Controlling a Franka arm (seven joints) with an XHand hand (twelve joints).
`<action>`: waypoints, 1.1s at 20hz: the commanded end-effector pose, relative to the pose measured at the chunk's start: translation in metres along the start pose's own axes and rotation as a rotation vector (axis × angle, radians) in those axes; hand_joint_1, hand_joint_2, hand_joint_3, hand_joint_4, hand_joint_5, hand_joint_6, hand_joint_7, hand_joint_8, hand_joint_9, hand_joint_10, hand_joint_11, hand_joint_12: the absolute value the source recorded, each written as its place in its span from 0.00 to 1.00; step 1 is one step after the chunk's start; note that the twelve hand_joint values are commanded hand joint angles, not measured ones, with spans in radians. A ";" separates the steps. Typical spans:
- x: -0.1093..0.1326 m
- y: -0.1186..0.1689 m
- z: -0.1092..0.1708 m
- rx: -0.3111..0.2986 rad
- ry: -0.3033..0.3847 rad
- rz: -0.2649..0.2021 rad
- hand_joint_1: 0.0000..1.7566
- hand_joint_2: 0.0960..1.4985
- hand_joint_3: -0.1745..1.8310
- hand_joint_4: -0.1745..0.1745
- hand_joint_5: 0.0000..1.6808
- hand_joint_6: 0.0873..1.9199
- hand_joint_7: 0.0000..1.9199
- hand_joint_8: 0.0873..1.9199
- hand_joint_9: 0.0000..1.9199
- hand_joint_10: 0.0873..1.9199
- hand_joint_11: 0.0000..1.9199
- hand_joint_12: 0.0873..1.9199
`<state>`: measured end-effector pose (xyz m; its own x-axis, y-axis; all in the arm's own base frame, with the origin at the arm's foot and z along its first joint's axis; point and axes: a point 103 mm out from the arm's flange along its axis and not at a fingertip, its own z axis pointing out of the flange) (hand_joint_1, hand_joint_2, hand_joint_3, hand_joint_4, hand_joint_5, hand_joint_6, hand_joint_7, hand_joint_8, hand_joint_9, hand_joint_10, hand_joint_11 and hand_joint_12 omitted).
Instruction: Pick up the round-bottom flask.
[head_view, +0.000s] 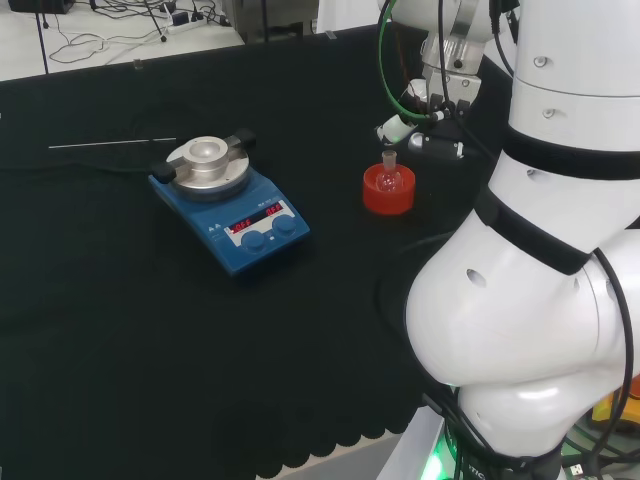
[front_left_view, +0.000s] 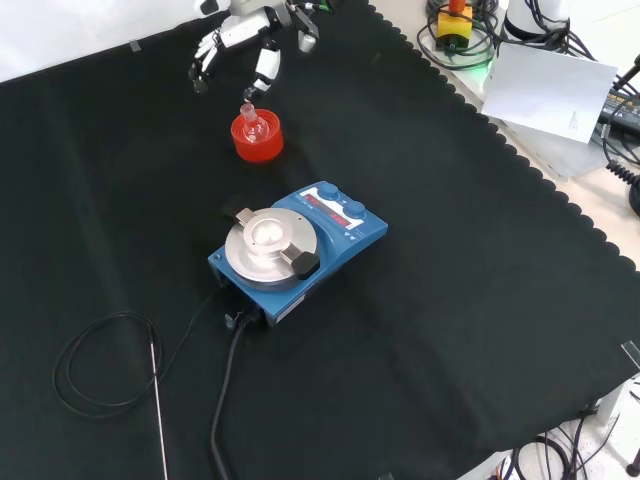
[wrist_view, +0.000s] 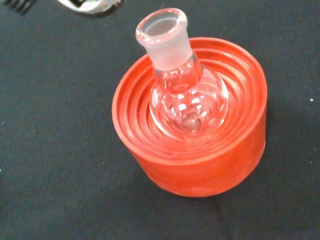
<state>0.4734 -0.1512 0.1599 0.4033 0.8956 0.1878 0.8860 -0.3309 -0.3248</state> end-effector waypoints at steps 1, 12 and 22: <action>-0.004 -0.006 0.011 0.014 0.003 -0.001 0.47 0.43 0.37 0.46 0.34 0.01 0.09 0.31 0.18 0.34 0.08 0.71; -0.009 -0.015 0.033 0.040 -0.005 0.037 0.49 0.40 0.39 0.45 0.36 0.02 0.09 0.31 0.19 0.34 0.09 0.71; 0.004 -0.016 0.051 0.030 -0.048 0.023 0.49 0.38 0.40 0.45 0.36 0.02 0.10 0.32 0.19 0.34 0.10 0.71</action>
<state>0.4489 -0.1396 0.1260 0.4305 0.8889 0.1568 0.8613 -0.3525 -0.3660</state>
